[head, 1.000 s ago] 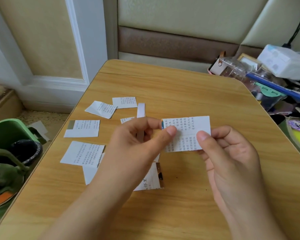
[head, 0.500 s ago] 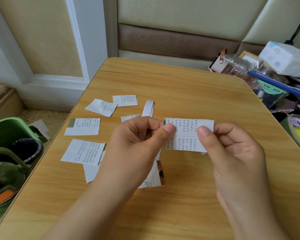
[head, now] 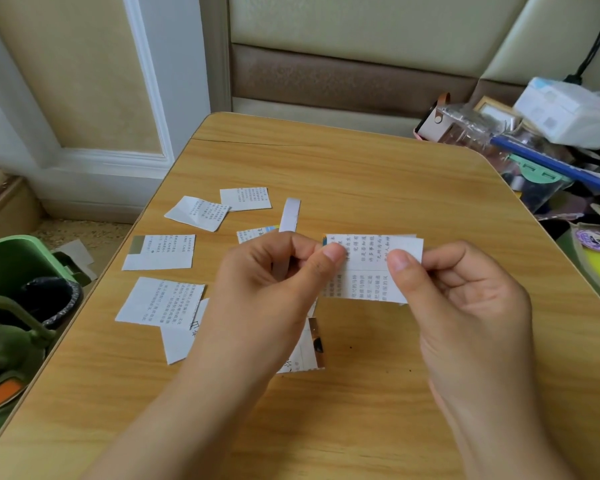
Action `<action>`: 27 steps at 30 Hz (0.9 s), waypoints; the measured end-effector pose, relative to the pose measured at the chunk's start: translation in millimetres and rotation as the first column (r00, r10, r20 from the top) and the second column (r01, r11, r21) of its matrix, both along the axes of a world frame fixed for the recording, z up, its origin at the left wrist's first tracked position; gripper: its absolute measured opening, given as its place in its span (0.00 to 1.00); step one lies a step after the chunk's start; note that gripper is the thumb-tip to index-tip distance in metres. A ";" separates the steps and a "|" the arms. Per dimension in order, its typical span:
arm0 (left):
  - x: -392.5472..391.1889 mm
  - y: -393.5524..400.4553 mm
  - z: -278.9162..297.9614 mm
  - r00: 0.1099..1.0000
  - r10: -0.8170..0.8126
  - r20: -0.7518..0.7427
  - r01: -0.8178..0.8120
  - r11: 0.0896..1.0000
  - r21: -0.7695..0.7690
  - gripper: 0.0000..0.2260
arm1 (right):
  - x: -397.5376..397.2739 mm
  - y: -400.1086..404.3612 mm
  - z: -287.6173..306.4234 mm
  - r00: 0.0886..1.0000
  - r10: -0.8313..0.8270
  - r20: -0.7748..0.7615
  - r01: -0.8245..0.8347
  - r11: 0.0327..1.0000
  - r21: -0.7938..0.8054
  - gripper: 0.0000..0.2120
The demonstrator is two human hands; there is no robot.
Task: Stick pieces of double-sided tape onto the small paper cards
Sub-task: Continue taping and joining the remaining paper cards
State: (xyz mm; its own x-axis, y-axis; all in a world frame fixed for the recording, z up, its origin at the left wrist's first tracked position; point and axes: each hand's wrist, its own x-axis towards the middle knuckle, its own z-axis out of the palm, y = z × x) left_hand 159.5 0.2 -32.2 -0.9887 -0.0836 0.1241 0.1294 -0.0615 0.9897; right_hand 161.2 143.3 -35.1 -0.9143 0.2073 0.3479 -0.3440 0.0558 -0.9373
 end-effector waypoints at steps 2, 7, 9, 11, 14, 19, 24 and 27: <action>-0.2 0.3 -1.2 1.000 0.014 -0.011 -0.014 1.000 -0.020 0.13 | 0.0 -0.7 0.0 1.000 -0.014 -0.002 0.014 1.000 -0.012 0.05; -1.8 1.3 -4.7 0.999 0.036 -0.018 -0.037 0.998 -0.049 0.11 | 0.1 -2.6 0.3 0.999 -0.046 0.000 0.046 0.999 -0.022 0.06; -1.8 0.9 -4.7 0.999 0.030 -0.021 -0.031 0.999 -0.043 0.11 | -0.2 -1.6 0.0 0.998 -0.063 0.018 0.064 0.997 -0.031 0.05; -1.5 0.0 -3.2 1.000 0.020 -0.012 -0.021 1.000 -0.018 0.10 | -0.6 0.2 0.2 0.996 -0.077 0.035 0.078 0.996 -0.045 0.04; -0.6 -0.1 -2.2 1.000 0.015 -0.007 -0.016 1.000 -0.025 0.11 | -0.7 1.4 1.4 0.996 -0.080 0.043 0.082 0.995 -0.048 0.03; 0.2 3.4 -2.0 0.999 0.049 -0.013 -0.049 0.999 -0.013 0.11 | -0.8 -0.3 0.3 0.992 -0.123 0.040 0.124 0.992 -0.025 0.04; 0.9 5.0 -0.3 0.998 0.057 -0.011 -0.057 0.998 -0.013 0.11 | 0.0 -1.6 0.1 0.988 -0.149 0.041 0.150 0.988 -0.024 0.07; 1.2 5.8 0.6 0.999 0.052 -0.009 -0.052 0.999 0.001 0.10 | 0.4 -2.6 -0.3 0.985 -0.167 0.038 0.168 0.986 -0.024 0.07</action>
